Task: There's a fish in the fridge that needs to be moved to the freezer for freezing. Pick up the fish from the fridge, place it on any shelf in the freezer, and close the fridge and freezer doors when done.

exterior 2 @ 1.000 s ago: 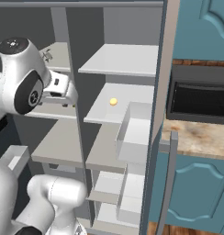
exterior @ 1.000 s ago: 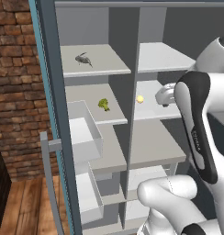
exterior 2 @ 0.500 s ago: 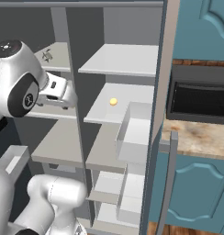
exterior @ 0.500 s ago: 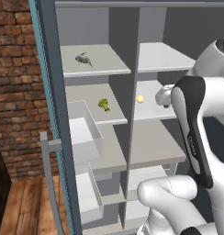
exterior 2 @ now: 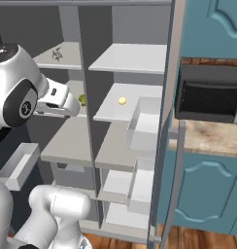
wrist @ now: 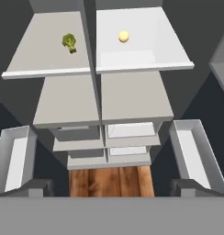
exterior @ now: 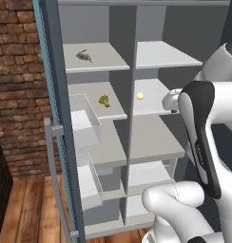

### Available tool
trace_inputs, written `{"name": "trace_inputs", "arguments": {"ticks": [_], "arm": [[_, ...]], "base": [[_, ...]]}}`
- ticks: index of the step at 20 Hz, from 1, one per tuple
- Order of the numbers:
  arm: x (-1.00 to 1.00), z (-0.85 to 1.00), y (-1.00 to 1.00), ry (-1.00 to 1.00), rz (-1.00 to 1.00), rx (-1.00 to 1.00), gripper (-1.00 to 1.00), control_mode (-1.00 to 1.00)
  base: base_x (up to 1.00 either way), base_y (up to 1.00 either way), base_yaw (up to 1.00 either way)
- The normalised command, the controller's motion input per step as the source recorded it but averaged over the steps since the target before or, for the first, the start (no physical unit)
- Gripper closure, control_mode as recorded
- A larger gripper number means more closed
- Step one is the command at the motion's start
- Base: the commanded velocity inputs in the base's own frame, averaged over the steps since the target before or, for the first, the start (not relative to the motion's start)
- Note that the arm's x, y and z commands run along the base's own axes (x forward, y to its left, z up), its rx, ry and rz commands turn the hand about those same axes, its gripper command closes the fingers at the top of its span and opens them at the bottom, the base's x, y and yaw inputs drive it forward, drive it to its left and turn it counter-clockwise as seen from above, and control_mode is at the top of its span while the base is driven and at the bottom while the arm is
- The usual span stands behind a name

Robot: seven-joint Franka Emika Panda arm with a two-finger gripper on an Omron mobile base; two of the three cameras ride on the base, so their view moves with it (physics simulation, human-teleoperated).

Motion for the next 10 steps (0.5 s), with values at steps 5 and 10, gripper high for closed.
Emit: {"name": "trace_inputs", "arguments": {"ticks": [5,10], "arm": [[0.00,0.00,0.00,0.00,0.00,0.00,-1.00,1.00],[0.00,0.00,0.00,0.00,0.00,0.00,-1.00,1.00]], "base": [[-0.28,0.00,0.00],[-0.29,0.01,0.01]]}}
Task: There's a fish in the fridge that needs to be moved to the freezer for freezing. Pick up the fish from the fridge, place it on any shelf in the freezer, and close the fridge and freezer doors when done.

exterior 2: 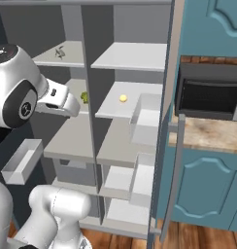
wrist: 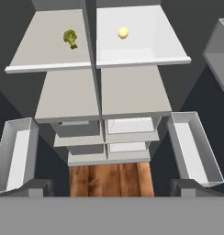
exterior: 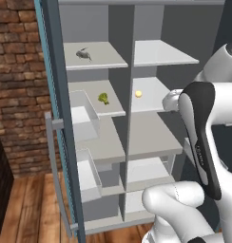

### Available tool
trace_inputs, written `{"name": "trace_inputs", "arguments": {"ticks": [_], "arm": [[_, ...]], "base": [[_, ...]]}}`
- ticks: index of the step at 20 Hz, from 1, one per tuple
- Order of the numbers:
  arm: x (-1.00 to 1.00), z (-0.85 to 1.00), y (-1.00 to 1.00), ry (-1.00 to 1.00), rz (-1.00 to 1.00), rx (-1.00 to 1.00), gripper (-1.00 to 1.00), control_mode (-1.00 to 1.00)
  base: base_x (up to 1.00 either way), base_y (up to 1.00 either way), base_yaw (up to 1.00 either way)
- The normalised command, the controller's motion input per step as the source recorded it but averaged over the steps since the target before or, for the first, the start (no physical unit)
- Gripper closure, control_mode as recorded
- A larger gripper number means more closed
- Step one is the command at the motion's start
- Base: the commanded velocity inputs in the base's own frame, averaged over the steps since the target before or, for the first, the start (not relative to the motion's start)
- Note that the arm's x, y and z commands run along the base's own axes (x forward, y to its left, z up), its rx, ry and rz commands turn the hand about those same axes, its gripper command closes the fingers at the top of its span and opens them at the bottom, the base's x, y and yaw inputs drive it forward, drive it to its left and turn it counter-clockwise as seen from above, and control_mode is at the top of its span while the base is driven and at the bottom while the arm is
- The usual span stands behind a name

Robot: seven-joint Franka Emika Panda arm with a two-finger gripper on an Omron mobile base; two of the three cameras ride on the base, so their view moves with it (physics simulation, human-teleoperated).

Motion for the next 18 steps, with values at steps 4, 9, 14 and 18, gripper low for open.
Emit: {"name": "trace_inputs", "arguments": {"ticks": [4,9,14,18], "arm": [[0.00,0.00,0.00,0.00,0.00,0.00,-1.00,1.00],[0.00,0.00,0.00,0.00,0.00,0.00,-1.00,1.00],[-0.07,0.00,0.00,-0.01,0.00,0.00,-1.00,-1.00],[-0.37,0.00,0.00,-0.04,0.00,0.00,-1.00,-1.00]], "base": [[-0.40,0.00,0.01],[-0.31,0.01,0.01],[-0.15,0.03,0.01],[0.00,0.00,0.00]]}}
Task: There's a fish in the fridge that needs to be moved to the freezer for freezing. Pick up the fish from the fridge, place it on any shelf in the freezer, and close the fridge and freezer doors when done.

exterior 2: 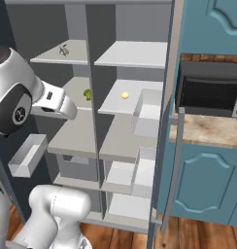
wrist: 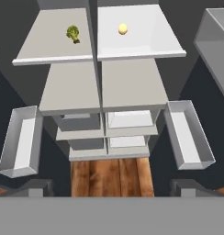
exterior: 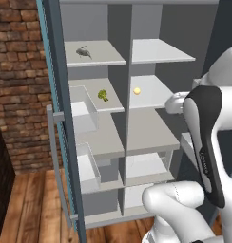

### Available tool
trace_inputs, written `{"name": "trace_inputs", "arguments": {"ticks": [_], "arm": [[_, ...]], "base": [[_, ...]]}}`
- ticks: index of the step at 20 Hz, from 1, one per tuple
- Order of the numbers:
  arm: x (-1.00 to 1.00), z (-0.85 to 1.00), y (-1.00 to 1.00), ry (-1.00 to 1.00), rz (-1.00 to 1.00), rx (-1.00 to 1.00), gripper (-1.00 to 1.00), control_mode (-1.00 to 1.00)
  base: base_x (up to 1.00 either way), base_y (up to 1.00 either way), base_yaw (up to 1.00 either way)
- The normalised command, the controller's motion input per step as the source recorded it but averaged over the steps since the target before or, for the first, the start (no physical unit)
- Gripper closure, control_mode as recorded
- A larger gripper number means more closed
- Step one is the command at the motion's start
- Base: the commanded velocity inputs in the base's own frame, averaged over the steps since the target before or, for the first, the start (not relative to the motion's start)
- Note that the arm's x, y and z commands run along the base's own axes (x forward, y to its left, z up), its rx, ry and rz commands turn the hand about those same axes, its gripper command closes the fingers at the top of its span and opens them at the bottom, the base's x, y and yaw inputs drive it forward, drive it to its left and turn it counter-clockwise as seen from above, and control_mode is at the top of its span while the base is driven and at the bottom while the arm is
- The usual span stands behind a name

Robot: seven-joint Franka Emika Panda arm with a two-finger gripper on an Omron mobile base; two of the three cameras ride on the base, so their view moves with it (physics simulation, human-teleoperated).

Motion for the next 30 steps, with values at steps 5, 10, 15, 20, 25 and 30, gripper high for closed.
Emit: {"name": "trace_inputs", "arguments": {"ticks": [5,10,15,20,25,30], "arm": [[-0.24,0.00,0.00,-0.02,0.00,0.00,-1.00,-1.00],[-0.07,0.00,0.00,0.00,0.00,0.00,-1.00,-1.00],[-0.40,0.01,-0.23,-0.08,0.00,0.01,-1.00,-1.00],[-0.73,0.00,-0.86,-0.27,0.01,0.03,-1.00,-1.00],[-0.37,0.00,-0.22,-0.17,0.01,0.04,-1.00,-1.00],[0.00,0.00,0.00,0.00,0.00,0.00,-1.00,1.00]], "base": [[0.00,0.00,0.00],[0.00,0.00,0.00],[0.00,0.00,0.00],[0.00,0.00,0.00],[0.00,0.00,0.00],[-0.13,0.27,0.01]]}}
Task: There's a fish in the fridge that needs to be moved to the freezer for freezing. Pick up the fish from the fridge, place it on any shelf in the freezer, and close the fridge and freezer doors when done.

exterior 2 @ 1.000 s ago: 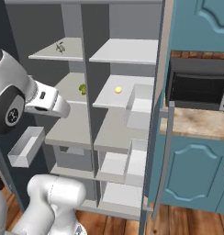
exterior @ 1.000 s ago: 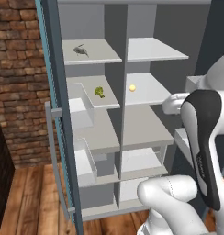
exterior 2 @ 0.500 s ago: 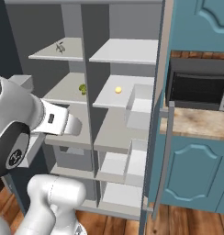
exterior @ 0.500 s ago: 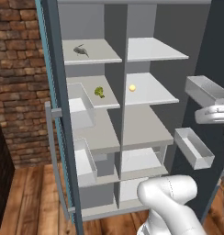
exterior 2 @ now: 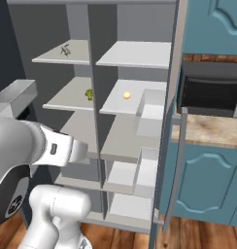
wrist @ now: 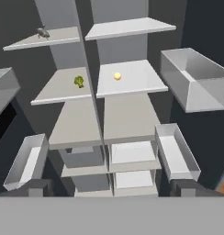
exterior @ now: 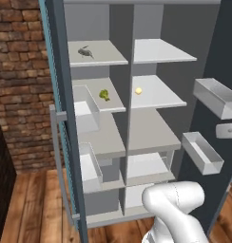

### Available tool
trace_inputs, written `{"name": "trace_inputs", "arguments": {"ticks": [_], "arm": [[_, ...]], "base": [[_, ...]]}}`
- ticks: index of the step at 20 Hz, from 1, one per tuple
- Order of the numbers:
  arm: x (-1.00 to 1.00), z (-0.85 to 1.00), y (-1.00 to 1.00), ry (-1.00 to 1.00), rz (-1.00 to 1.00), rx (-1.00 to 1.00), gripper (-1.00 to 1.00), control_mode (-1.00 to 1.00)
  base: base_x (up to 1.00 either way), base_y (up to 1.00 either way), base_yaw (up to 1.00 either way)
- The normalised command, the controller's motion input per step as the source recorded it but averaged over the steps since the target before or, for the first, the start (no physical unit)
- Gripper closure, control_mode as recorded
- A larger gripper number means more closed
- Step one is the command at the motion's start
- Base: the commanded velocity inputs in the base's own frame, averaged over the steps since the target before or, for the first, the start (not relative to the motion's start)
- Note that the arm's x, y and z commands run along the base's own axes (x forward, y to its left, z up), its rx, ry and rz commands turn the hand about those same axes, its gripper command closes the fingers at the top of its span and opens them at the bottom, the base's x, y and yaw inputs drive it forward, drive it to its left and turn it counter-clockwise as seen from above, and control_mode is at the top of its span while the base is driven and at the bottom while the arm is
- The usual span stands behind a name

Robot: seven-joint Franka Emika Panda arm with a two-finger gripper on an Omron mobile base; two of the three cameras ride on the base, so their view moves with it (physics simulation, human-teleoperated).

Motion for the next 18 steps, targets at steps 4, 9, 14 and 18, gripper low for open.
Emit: {"name": "trace_inputs", "arguments": {"ticks": [4,9,14,18], "arm": [[0.00,0.00,0.00,0.00,0.00,0.00,-1.00,1.00],[0.00,0.00,0.00,0.00,0.00,0.00,-1.00,1.00],[0.00,0.00,-0.08,0.00,0.00,0.00,-1.00,-1.00],[0.00,0.00,-0.78,-0.17,0.01,0.05,-1.00,-1.00]], "base": [[-0.54,0.00,0.00],[-0.32,0.00,0.00],[0.00,0.00,0.00],[0.00,0.00,0.00]]}}
